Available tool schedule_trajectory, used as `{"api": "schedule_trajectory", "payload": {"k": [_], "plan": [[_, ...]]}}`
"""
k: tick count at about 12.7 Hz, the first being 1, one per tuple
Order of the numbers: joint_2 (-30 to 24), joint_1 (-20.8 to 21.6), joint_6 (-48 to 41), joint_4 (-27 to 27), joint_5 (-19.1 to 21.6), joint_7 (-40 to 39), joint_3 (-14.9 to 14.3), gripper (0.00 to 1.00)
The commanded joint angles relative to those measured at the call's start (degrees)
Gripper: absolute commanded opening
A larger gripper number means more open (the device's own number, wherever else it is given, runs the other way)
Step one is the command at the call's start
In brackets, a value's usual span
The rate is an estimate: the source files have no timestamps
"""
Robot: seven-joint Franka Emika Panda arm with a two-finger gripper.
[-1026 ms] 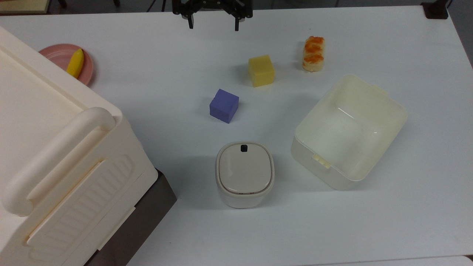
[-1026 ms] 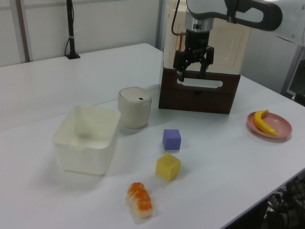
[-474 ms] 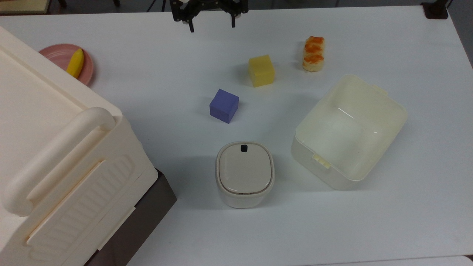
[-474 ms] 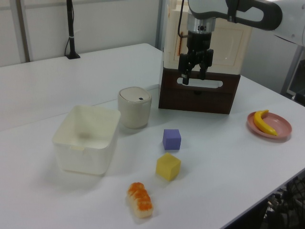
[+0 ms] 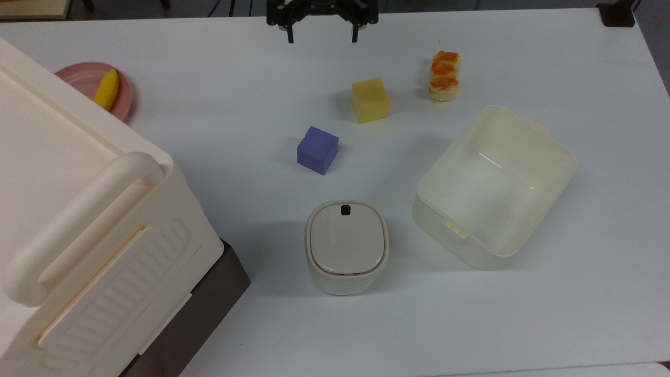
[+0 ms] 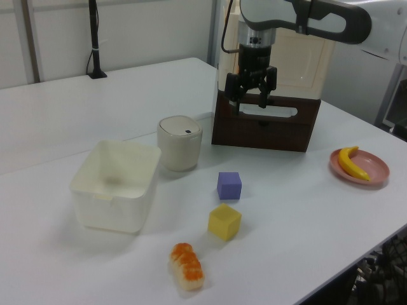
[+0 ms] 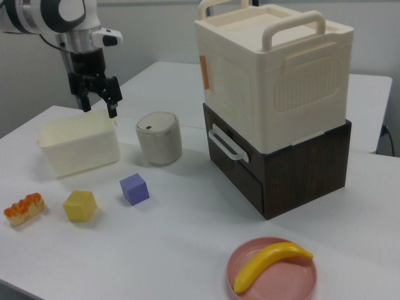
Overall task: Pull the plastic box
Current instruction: 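Move the gripper over the table toward the translucent plastic box, then lower the open gripper inside the rim of the plastic box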
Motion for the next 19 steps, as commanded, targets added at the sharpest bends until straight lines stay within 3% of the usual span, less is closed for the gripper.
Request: {"api": "schedule_trajectory", "payload": {"k": [1,4,6,8,14,18,19], "plan": [[-2.0,0.4,4.52,-3.5,0.66,15.02,-0.22,1.0],[-3.68,1.19,5.83,-5.35,3.13,27.52,-0.05,1.0],[-4.03,4.44,14.84,-10.43,3.22,36.98,-0.13,1.0],[-3.16,7.42,19.36,-12.47,3.22,38.79,-0.05,0.99],[5.71,15.51,30.87,-10.81,2.43,47.4,-0.05,0.9],[12.65,16.92,33.87,-8.43,0.15,49.78,-0.05,0.87],[14.32,17.45,38.23,-8.43,-0.98,51.52,-0.05,0.86]]}}
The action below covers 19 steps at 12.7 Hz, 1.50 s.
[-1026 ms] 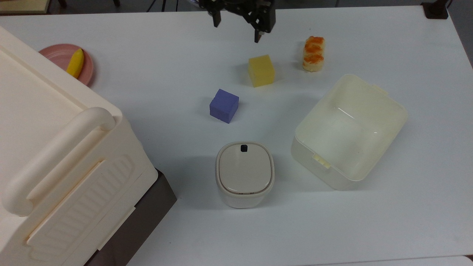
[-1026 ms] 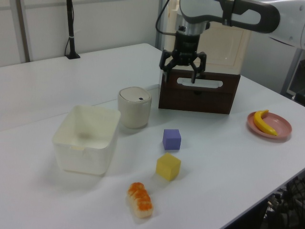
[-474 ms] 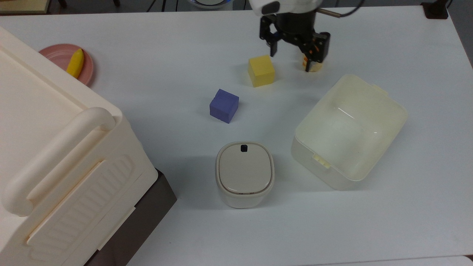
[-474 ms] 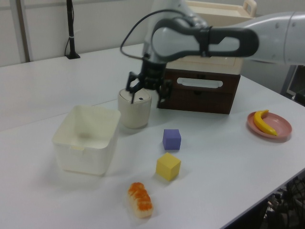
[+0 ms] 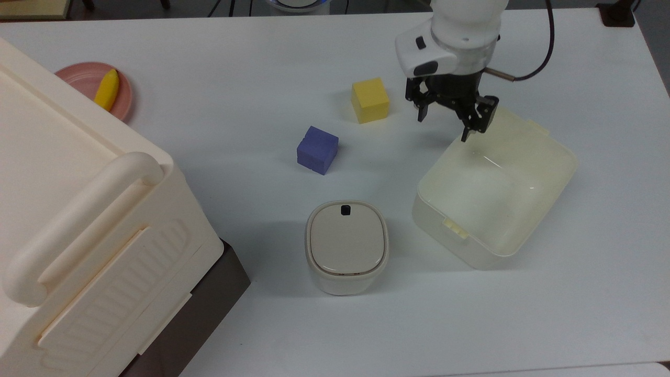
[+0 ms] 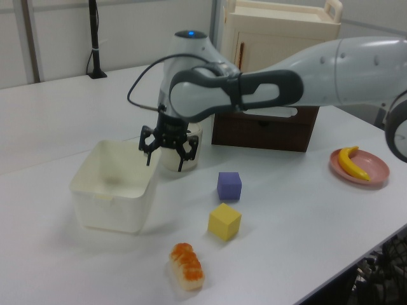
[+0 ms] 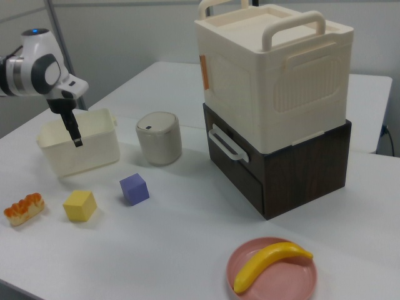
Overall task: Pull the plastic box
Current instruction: 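Lower the open gripper inside the rim of the plastic box, then drag the plastic box by its rim toward the yellow cube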
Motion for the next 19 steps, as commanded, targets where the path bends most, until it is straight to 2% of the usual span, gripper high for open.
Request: {"api": "schedule_trajectory", "payload": {"k": [1,2,3,4,5,6,7,13,19], "plan": [[4.42,1.71,6.01,1.33,-3.92,4.29,-0.68,0.85],[5.13,1.71,6.19,1.59,-4.72,4.65,-0.68,0.82],[5.57,1.71,6.19,2.29,-4.9,4.82,-0.68,0.73],[6.36,1.71,6.19,2.38,-4.99,4.74,-0.68,0.44],[6.54,1.71,6.19,2.47,-5.08,4.74,-0.6,0.29],[7.24,1.71,6.19,2.99,-5.08,4.74,-0.51,0.06],[7.33,1.63,6.19,3.69,-4.99,4.74,-0.51,0.0],[7.16,1.37,5.05,3.0,-4.82,4.56,-0.59,0.0],[6.45,-0.83,-1.88,1.85,-4.73,4.3,-0.68,0.0]]}}
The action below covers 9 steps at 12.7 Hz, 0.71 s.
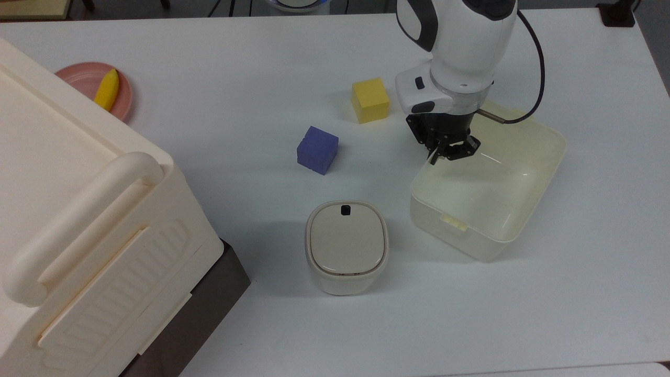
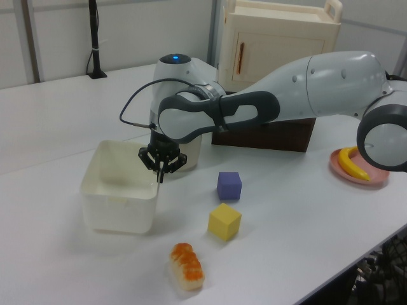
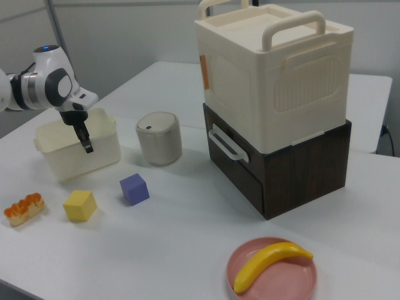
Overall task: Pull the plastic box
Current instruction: 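Drag the plastic box by its rim toward the yellow cube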
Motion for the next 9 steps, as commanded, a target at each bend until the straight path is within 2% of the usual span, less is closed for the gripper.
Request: {"api": "schedule_trajectory", "payload": {"k": [1,5,9], "plan": [[-1.35,-1.54,-4.76,-1.69,-0.54,0.71,-0.38,0.0],[-3.81,-3.12,-8.54,-2.92,-0.36,-0.43,-0.38,0.0],[-6.71,-3.48,-8.89,-6.78,-0.36,-1.48,-0.47,0.0]]}}
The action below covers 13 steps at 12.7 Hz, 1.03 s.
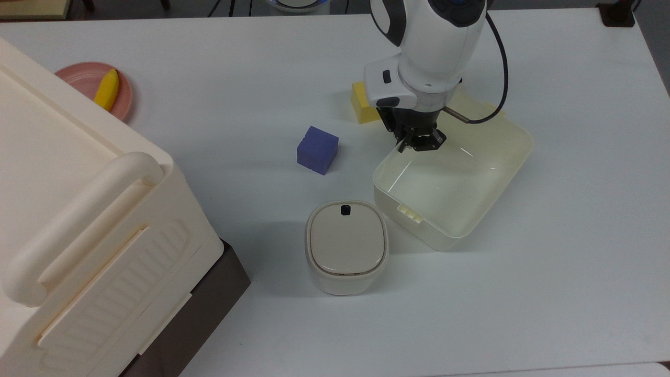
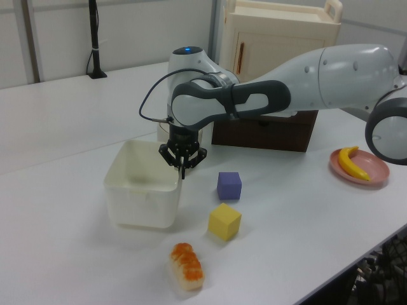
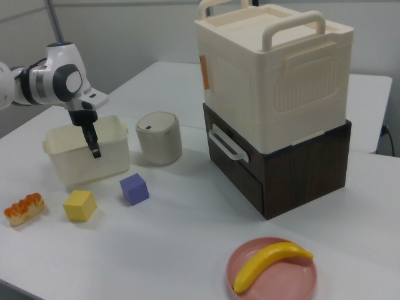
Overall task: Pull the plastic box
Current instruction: 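Drag the plastic box by its rim toward the yellow cube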
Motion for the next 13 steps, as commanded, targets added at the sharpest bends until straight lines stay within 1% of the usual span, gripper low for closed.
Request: {"api": "schedule_trajectory", "payload": {"k": [1,4,8,9,10,11,12,13], "plan": [[-4.57,0.05,-1.81,-5.45,-0.36,-1.24,-0.35,0.0],[-5.89,0.05,-1.99,-6.5,-0.36,-1.94,-0.61,0.0],[-6.25,0.05,-2.17,-7.03,-0.44,-2.03,-0.7,0.0],[-6.25,0.05,-2.43,-7.21,-0.53,-2.12,-0.7,0.06],[-6.25,0.05,-2.43,-7.38,-0.62,-2.29,-0.7,0.26],[-6.16,0.05,-2.43,-7.39,-0.53,-2.73,-0.7,0.55],[-6.25,0.05,-2.52,-7.39,-0.62,-2.82,-0.7,0.78],[-6.25,0.05,-2.7,-7.39,-0.62,-2.82,-0.79,0.96]]}}
